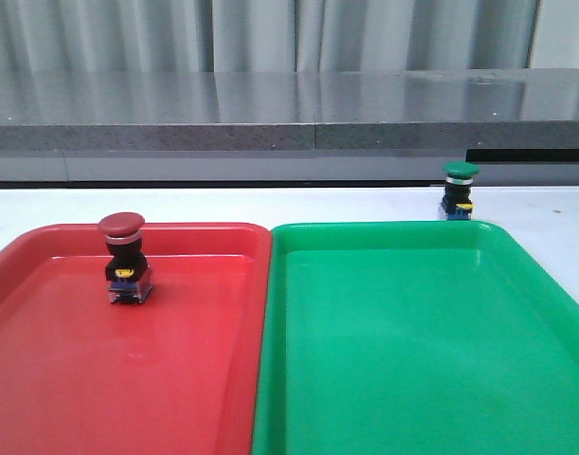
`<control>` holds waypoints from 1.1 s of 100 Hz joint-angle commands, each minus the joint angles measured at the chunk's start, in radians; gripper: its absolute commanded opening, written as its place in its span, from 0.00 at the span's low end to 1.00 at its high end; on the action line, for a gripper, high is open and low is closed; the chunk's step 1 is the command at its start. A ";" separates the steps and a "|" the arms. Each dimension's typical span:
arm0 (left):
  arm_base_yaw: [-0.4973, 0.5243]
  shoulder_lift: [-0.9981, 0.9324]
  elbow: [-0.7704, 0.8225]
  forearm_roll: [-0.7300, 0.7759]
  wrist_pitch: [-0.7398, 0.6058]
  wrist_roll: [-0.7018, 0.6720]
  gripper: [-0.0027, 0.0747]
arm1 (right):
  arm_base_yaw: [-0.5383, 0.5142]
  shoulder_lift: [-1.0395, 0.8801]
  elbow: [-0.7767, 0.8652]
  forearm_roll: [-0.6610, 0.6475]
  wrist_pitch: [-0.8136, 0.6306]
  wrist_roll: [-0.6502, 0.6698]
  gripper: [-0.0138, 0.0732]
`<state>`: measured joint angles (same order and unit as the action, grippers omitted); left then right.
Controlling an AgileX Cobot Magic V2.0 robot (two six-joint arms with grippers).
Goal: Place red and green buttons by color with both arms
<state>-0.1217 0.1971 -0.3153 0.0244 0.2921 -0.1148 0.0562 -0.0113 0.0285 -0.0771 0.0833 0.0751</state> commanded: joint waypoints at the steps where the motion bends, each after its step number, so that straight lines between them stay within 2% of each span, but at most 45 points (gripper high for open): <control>1: 0.040 -0.043 0.014 0.008 -0.092 0.002 0.01 | -0.007 -0.019 -0.016 -0.002 -0.083 -0.008 0.08; 17: 0.093 -0.153 0.127 0.021 -0.118 0.002 0.01 | -0.007 -0.019 -0.016 -0.002 -0.083 -0.008 0.08; 29: 0.096 -0.239 0.217 0.034 -0.151 0.002 0.01 | -0.007 -0.019 -0.016 -0.002 -0.083 -0.008 0.08; 47: 0.096 -0.234 0.301 0.036 -0.256 0.002 0.01 | -0.007 -0.019 -0.016 -0.002 -0.083 -0.008 0.08; 69: 0.096 -0.234 0.341 0.038 -0.307 0.002 0.01 | -0.007 -0.019 -0.016 -0.002 -0.083 -0.008 0.08; 110: 0.096 -0.234 0.341 0.038 -0.292 0.002 0.01 | -0.007 -0.019 -0.016 -0.002 -0.083 -0.008 0.08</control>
<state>-0.0274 -0.0059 0.0000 0.0630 0.0803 -0.1130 0.0562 -0.0113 0.0285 -0.0771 0.0833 0.0751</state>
